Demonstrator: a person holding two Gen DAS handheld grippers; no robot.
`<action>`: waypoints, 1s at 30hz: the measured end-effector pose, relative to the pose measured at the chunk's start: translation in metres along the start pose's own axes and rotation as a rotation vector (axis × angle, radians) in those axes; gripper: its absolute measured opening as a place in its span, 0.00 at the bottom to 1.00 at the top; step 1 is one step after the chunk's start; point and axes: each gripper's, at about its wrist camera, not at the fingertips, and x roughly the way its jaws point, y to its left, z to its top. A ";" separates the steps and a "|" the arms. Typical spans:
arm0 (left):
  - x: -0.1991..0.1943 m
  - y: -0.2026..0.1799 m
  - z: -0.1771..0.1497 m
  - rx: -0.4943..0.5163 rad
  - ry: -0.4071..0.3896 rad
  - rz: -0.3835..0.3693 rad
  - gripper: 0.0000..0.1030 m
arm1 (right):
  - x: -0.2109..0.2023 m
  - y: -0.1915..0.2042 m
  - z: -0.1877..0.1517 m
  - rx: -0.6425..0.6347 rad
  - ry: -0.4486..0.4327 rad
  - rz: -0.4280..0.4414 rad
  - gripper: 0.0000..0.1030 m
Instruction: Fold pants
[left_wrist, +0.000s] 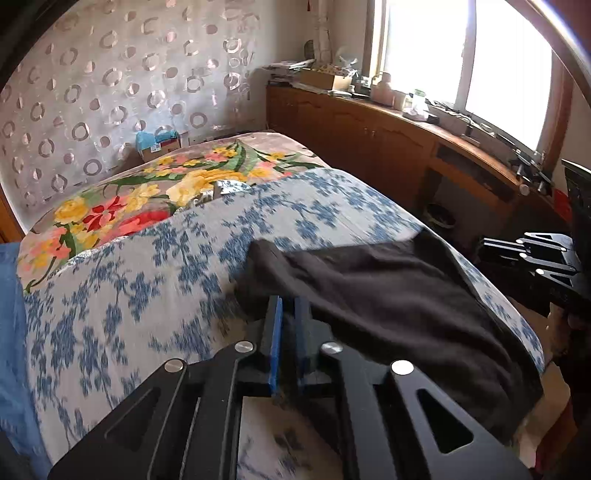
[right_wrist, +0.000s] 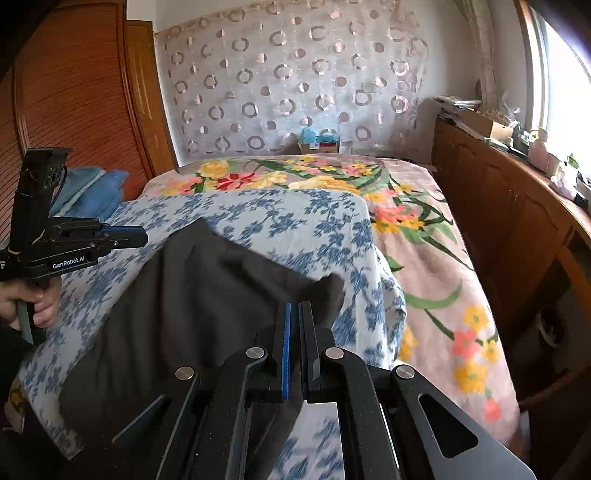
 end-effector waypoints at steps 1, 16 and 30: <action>-0.004 -0.003 -0.004 0.005 0.003 -0.003 0.20 | -0.004 0.003 -0.004 -0.002 0.002 0.002 0.03; -0.059 -0.023 -0.073 -0.030 0.005 0.006 0.52 | -0.041 0.036 -0.040 -0.021 0.005 0.028 0.03; -0.107 -0.047 -0.104 -0.023 -0.044 0.047 0.52 | -0.075 0.054 -0.065 -0.002 -0.063 0.008 0.10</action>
